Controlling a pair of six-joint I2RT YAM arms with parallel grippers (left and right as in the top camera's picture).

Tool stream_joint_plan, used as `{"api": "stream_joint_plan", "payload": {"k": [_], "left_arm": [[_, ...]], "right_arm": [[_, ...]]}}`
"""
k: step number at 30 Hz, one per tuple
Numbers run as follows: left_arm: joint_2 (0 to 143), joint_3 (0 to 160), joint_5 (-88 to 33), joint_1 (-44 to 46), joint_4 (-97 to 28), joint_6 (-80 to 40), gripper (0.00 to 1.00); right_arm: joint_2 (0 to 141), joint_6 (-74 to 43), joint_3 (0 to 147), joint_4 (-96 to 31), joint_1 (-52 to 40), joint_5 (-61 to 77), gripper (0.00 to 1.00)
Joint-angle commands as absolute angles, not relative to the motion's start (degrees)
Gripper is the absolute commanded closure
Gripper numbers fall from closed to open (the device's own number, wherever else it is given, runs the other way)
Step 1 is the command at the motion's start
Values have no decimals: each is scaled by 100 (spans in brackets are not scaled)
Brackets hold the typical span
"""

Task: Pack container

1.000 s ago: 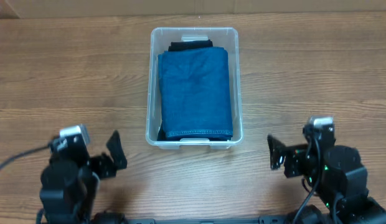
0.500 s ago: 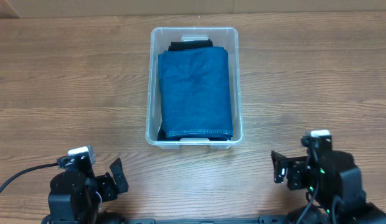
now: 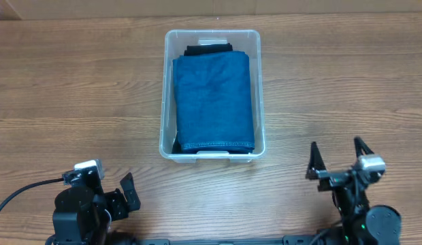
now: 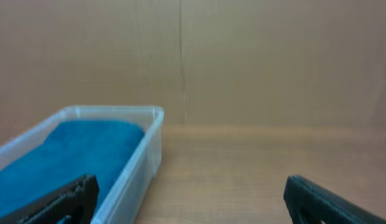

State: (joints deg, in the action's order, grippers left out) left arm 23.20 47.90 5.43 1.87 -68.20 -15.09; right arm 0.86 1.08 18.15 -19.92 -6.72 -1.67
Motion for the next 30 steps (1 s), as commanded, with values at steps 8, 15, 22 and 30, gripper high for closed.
{"api": "stream_joint_plan", "payload": {"k": [8,15,22,30], "left_arm": [[2285,4770,617,189,-6812,-1588,0],[2285,4770,617,189,-6812,-1588,0],[2285,4770,617,189,-6812,-1588,0],[2252,4766,617,183,-6812,-1588,0]], "right_arm": [[49,176,198,-731,-561,-145,0],[51,176,196,-786,-561,-121,0],[51,176,196,-786,-561,-121,0],[51,176,196,-786,-561,-121,0]]}}
